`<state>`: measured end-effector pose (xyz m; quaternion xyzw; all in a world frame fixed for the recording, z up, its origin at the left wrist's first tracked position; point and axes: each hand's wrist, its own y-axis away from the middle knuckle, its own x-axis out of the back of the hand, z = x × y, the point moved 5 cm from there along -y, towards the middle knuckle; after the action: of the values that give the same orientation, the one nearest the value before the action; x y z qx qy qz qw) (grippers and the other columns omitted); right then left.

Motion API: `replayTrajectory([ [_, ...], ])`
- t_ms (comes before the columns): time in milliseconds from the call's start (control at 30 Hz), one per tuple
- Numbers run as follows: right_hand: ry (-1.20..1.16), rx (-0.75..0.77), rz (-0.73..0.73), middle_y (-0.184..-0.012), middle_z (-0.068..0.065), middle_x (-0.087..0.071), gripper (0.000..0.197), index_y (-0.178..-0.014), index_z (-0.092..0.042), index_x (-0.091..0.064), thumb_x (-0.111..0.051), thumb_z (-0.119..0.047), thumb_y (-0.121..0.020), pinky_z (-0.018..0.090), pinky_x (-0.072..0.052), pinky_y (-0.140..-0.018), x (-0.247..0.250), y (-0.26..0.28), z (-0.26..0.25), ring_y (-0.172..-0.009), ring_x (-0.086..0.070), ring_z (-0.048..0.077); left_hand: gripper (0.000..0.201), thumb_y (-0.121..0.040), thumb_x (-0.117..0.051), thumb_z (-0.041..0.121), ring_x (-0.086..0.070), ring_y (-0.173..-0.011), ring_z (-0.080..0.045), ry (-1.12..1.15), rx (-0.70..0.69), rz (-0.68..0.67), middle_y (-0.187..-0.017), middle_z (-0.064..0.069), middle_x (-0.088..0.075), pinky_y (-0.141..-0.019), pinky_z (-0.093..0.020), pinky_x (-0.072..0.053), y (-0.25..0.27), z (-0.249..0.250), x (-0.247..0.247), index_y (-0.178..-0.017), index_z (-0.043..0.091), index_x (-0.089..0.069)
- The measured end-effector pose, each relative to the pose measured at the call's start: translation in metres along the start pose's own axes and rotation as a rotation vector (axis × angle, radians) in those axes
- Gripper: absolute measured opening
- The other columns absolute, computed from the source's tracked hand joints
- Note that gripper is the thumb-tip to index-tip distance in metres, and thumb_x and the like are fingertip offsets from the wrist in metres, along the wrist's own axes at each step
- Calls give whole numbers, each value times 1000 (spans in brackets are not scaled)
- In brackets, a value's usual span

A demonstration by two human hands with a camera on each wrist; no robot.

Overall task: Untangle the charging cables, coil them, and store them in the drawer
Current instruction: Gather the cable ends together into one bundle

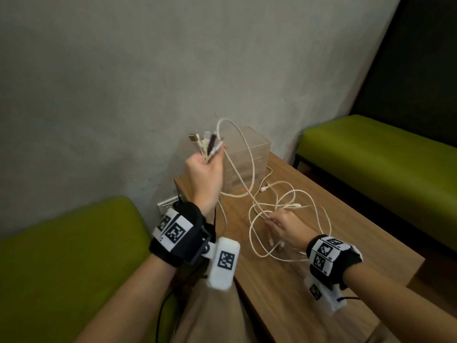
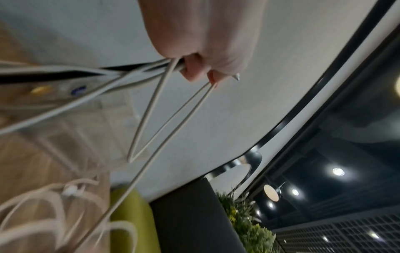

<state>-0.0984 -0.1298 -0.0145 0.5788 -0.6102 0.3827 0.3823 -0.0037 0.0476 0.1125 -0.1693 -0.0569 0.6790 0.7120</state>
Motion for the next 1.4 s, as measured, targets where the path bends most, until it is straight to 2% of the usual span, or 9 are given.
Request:
replayTrajectory([
  [167, -20, -144, -43, -91, 12, -62, 26, -97, -1, -61, -42, -19, -98, 19, -28, -68, -8, 7, 20, -84, -56, 24, 25, -71, -66, 38, -41, -48, -5, 209, -86, 220, -49, 17, -50, -55, -25, -33, -35, 27, 35, -76, 14, -69],
  [333, -1, -144, -70, -119, 4, -56, 29, -104, -3, -64, -42, -21, -98, 29, -37, -98, -2, 7, 26, -110, -52, 19, 30, -67, -63, 44, -44, -71, -20, 281, -181, 410, -76, -30, -63, -68, -38, -32, -50, 37, 66, -73, 15, -68],
  [467, 64, -117, -7, -100, 3, -56, 29, -94, -7, -61, -38, -24, -98, 27, -39, -85, 7, 2, 24, -99, -55, 24, 20, -77, -67, 25, -56, -76, -10, 78, -184, 345, -83, -6, -63, -71, -33, -46, -54, 36, 69, -91, 12, -64],
  [600, 139, -14, 162, -96, 7, -57, 23, -89, -7, -59, -41, -19, -97, 31, -38, -77, 25, -3, -4, -89, -53, 22, 15, -80, -69, 17, -56, -68, 15, -105, -219, 71, -83, 9, -64, -68, -14, -46, -19, 16, 32, -93, 18, -62],
  [733, 139, 79, 202, -83, 9, -63, 27, -90, -8, -59, -38, -24, -96, 35, -41, -67, 28, -5, -29, -76, -58, 28, 9, -82, -68, 23, -54, -55, 5, -436, -22, -585, -64, 4, -60, -55, -13, -40, 35, -22, -29, -78, 17, -63],
  [833, 14, 68, 252, -89, 5, -62, 15, -95, -5, -60, -45, -6, -92, 23, -35, -68, 34, -6, -38, -79, -57, 20, 20, -85, -63, 26, -50, -60, -11, -680, -48, -779, -72, -2, -56, -49, -21, -29, 53, -41, -46, -78, 7, -61],
  [1067, -43, 174, 181, -78, 4, -56, 29, -90, -8, -48, -30, -30, -98, 30, -38, -63, 31, -11, -40, -66, -49, 20, 20, -85, -63, 15, -49, -55, -20, -637, -178, -590, -61, -4, -57, -51, -19, -26, 38, -28, -26, -69, 2, -62],
  [1233, -82, 78, 120, -65, -4, -48, 22, -78, -12, -45, -39, -19, -98, 18, -33, -59, 22, -7, -9, -58, -45, 11, 23, -83, -65, 10, -38, -45, -2, -503, -83, -331, -50, 10, -46, -41, -10, -30, 4, -20, 0, -61, 16, -58],
  [1400, 86, 24, 26, -75, 4, -55, 26, -81, -13, -49, -35, -26, -99, 38, -44, -69, 11, 6, 10, -68, -50, 21, 31, -79, -70, 24, -35, -49, -6, -478, -93, -245, -47, 8, -42, -43, -17, -27, -18, -13, 17, -56, 11, -55],
])
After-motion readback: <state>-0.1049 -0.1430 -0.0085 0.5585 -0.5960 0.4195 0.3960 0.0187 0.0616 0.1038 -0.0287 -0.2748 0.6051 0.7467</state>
